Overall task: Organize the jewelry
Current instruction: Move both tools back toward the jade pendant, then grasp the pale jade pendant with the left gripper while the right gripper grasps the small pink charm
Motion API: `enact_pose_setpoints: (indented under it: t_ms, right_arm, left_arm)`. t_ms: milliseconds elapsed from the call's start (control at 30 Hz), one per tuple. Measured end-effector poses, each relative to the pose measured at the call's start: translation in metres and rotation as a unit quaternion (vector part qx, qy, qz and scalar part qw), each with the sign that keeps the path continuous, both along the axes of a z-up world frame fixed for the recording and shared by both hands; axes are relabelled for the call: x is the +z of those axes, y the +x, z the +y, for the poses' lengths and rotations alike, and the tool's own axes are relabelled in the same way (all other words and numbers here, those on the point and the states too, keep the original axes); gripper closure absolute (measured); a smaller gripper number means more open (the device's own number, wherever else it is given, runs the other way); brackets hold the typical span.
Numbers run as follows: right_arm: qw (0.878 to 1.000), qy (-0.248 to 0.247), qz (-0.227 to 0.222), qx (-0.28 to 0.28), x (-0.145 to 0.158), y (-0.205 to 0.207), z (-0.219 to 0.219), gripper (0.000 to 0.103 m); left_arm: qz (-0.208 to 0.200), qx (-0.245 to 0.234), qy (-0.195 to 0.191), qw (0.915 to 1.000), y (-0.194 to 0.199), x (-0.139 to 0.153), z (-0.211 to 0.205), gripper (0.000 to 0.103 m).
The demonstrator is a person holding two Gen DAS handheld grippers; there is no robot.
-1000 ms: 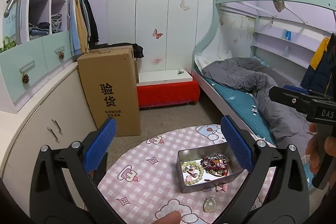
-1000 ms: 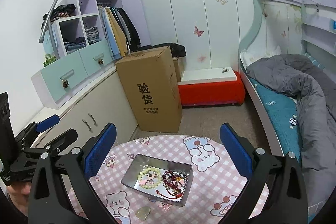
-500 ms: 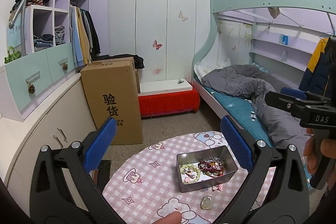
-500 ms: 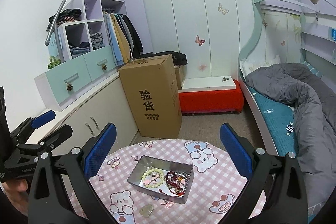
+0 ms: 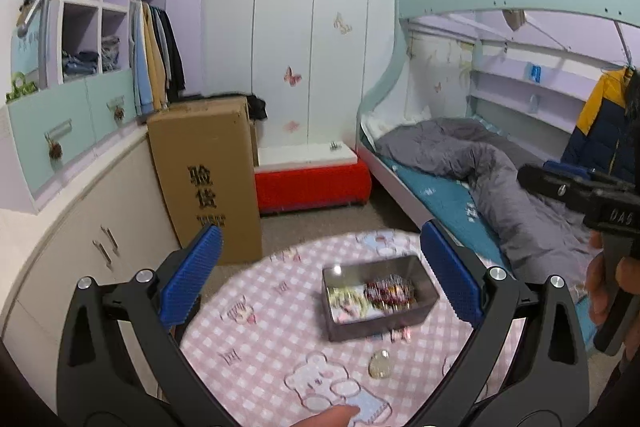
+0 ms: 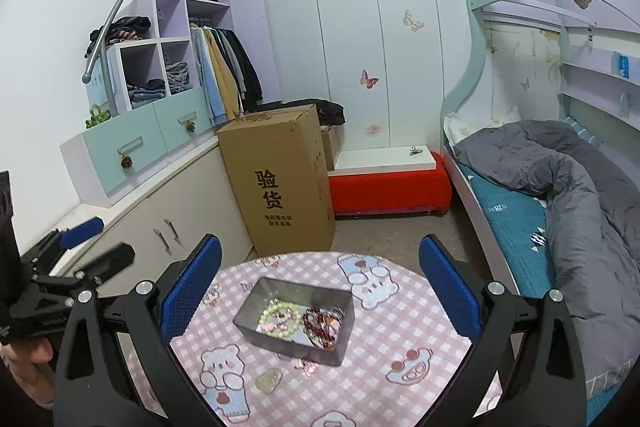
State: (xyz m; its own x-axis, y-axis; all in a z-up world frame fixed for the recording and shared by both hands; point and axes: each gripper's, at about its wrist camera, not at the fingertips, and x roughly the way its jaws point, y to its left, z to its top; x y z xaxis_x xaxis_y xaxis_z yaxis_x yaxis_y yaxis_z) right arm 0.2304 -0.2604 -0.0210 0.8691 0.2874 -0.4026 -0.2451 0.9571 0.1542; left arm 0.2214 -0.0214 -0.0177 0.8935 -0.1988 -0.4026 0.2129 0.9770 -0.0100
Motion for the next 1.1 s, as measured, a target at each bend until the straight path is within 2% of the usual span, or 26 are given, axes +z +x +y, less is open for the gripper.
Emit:
enact_pose_setpoints:
  t_ms: [367,567,833,933,1000,1067,1100]
  right_arm:
    - [0.997,0.005,0.065,-0.030,-0.058,-0.014,-0.016,0.008]
    - [0.994,0.008,0.098,-0.039,-0.087,-0.017,-0.020,0.008]
    - [0.987,0.016,0.150,-0.052,-0.126,-0.018,-0.027,0.008]
    - [0.985,0.005,0.163,-0.055,-0.138,-0.017,-0.027,0.008]
    - [0.984,0.003,0.171,-0.055,-0.145,-0.015,-0.028,0.008]
    - [0.982,0.009,0.181,-0.052,-0.151,-0.013,-0.028,0.008]
    - [0.982,0.010,0.183,-0.051,-0.153,-0.011,-0.028,0.008]
  left_arm:
    - [0.106,-0.026,-0.009,0.9940,-0.003,-0.089,-0.010,0.006]
    - [0.138,-0.038,-0.008,0.9896,-0.003,-0.118,-0.022,0.006]
    - [0.188,-0.052,0.028,0.9804,0.020,-0.167,-0.049,0.006]
    - [0.208,-0.058,0.032,0.9759,0.031,-0.181,-0.057,0.013]
    - [0.221,-0.065,0.036,0.9726,0.037,-0.190,-0.061,0.020]
    - [0.235,-0.073,0.039,0.9685,0.042,-0.199,-0.065,0.033]
    - [0.236,-0.073,0.043,0.9680,0.043,-0.202,-0.067,0.035]
